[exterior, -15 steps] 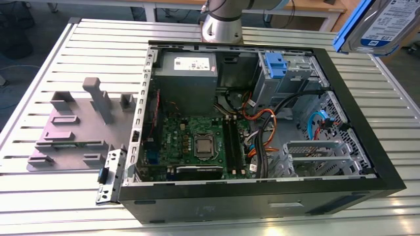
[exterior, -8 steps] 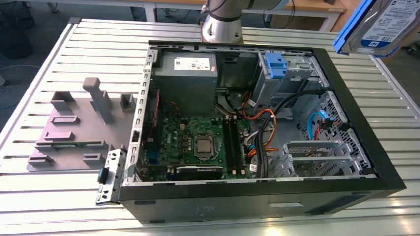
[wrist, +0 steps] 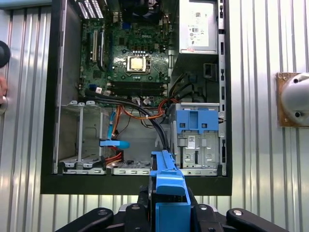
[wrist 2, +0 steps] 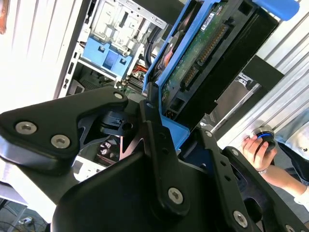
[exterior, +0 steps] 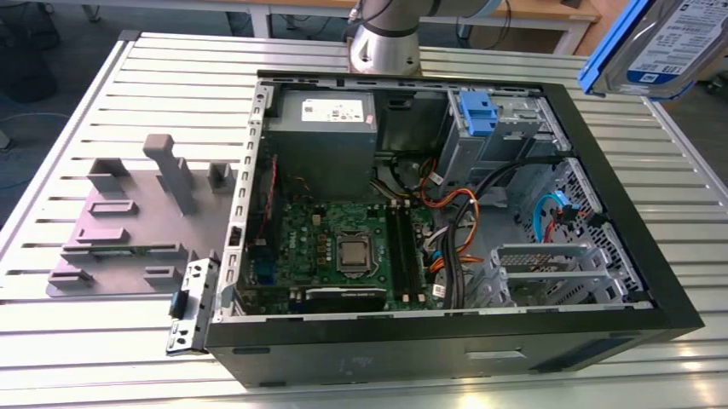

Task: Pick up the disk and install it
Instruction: 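Pick up the disk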

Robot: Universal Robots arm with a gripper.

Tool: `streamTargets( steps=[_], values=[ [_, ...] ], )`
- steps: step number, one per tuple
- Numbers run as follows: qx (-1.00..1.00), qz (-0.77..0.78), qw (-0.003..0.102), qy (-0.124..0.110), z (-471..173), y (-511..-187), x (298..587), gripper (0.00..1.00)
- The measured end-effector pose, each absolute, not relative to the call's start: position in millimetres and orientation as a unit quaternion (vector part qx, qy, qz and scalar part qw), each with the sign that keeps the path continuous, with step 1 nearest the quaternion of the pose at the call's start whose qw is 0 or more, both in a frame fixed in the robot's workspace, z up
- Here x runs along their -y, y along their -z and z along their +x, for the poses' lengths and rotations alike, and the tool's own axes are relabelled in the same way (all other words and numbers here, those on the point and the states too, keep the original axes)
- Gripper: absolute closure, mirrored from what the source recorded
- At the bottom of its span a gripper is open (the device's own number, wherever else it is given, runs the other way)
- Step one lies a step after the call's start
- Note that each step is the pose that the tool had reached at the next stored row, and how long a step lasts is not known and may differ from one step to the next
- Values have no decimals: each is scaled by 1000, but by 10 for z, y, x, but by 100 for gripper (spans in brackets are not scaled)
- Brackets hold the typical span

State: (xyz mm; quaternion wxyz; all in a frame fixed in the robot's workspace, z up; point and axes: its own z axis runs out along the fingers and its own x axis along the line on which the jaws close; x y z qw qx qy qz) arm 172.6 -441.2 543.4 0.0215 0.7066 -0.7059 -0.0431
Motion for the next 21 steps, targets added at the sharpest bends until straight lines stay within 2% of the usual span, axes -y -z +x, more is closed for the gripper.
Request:
streamTargets(
  steps=[21],
  values=[
    [706,707,21,43,1726,-5427,4470,63]
  ],
)
